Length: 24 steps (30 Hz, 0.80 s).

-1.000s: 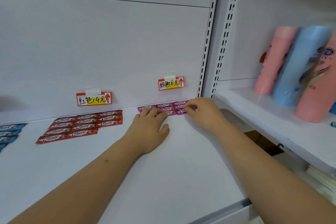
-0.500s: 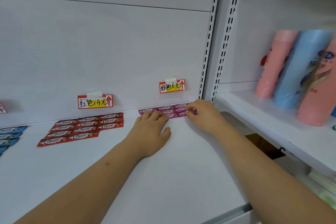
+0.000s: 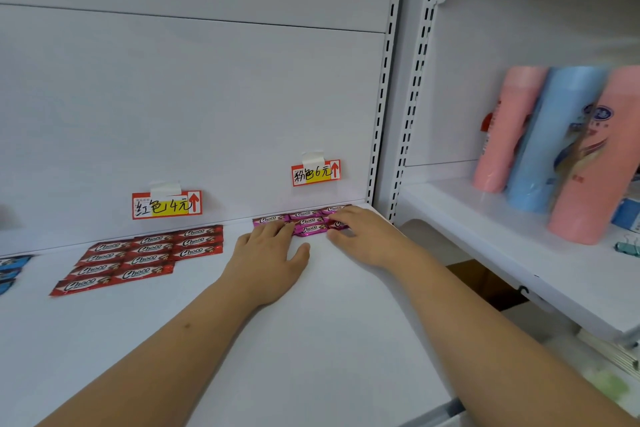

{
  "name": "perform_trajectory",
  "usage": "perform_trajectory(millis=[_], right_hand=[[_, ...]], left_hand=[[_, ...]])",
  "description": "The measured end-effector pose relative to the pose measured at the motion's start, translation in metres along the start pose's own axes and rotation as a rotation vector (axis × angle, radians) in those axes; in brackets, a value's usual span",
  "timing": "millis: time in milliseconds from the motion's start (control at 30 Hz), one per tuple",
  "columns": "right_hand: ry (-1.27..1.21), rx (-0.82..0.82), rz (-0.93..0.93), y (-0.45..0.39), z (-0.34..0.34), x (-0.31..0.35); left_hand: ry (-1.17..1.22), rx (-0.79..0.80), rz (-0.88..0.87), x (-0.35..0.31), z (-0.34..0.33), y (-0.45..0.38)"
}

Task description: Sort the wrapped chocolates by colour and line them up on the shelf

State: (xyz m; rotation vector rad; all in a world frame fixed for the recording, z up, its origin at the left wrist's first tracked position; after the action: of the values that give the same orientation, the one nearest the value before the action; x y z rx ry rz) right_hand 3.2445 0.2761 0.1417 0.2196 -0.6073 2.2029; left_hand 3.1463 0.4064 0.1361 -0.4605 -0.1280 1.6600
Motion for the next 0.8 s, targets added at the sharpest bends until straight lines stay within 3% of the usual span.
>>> perform_trajectory(millis=[167, 367, 800], right_hand=[[0.003, -0.002, 0.006, 0.001, 0.001, 0.001], [-0.062, -0.083, 0.096, 0.005, 0.017, 0.02], [-0.065, 0.047, 0.123, 0.007, 0.001, 0.025]], left_hand=[[0.014, 0.011, -0.005, 0.0, 0.0, 0.0], [-0.006, -0.109, -0.036, 0.001, 0.018, 0.006], [0.036, -0.083, -0.028, 0.014, 0.021, 0.015]])
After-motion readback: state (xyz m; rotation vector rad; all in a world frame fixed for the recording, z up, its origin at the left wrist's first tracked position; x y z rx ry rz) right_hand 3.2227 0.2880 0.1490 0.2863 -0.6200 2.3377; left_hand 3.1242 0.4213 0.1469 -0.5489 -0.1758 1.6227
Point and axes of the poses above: each hand's wrist, its own y-axis away from the middle knuckle, its own z-axis out of the back of the hand, x = y × z, the point moved 9 cm from there along -y, towards the middle knuckle, and after that the axes turned 8 degrees about -x, right-handed, at the moved point
